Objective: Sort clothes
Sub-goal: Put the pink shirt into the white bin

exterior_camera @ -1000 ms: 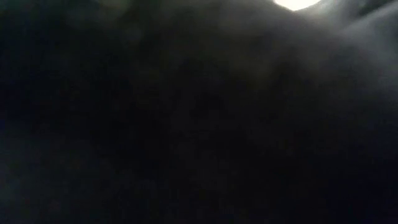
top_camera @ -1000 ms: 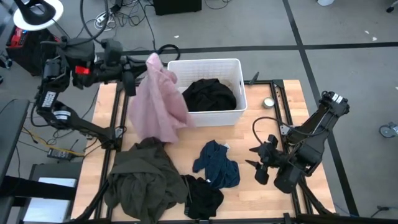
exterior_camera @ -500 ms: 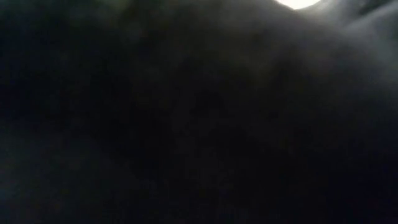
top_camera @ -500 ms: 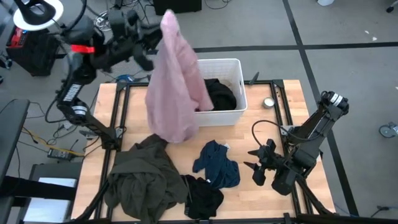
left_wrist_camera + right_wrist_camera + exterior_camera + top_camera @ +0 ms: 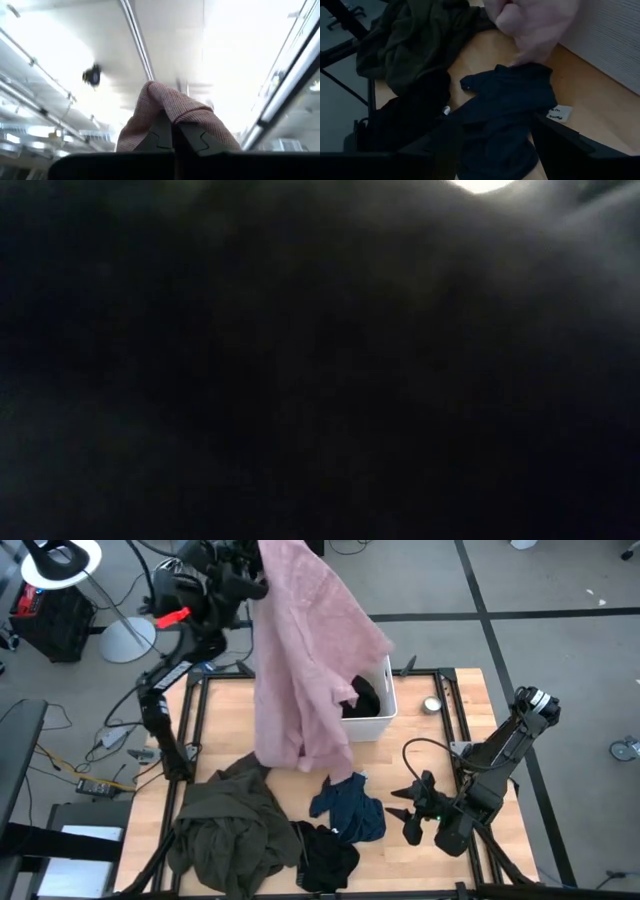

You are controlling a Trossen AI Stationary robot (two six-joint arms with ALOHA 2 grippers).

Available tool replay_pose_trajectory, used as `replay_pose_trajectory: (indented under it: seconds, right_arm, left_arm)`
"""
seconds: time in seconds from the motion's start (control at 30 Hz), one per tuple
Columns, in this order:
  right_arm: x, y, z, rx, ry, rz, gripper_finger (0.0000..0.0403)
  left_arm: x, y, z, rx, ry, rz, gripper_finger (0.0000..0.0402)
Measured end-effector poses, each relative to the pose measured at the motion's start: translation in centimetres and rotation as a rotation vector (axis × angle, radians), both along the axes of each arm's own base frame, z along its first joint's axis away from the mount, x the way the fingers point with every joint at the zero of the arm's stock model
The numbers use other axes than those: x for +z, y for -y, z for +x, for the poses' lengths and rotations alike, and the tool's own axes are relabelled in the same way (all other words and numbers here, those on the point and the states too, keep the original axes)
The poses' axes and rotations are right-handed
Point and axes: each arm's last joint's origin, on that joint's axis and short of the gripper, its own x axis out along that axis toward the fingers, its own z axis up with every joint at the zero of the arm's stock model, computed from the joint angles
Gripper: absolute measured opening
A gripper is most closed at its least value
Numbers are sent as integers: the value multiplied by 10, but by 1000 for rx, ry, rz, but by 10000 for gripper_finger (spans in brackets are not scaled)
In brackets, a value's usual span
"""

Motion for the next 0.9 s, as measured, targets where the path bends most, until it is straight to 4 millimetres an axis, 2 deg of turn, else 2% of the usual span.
replay_pose_trajectory:
  seconds: [0.1, 0.23, 0.33, 0.47, 0.67, 0.8, 0.9]
  right_arm:
    - [0, -1, 1, 6, 7, 0, 229]
    - [1, -2, 1, 7, 19, 9, 229]
    - [2, -2, 2, 8, 26, 17, 229]
    - [2, -3, 2, 9, 30, 23, 229]
    - [2, -3, 2, 13, 30, 19, 229]
    - [2, -3, 2, 18, 29, 13, 229]
    - [2, -4, 2, 18, 31, 16, 229]
  left_arm:
    - [-5, -10, 6, 10, -27, 21, 0]
    - [-22, -27, 18, -48, -338, -38, 0]
    - [-45, -39, 26, -59, -619, -175, 0]
    - [-77, -49, 27, -48, -933, -336, 0]
    - [-125, -52, 27, -35, -1370, -482, 0]
    - [-156, -54, 30, -50, -1576, -562, 0]
    - [-179, -58, 36, -59, -1662, -610, 1]
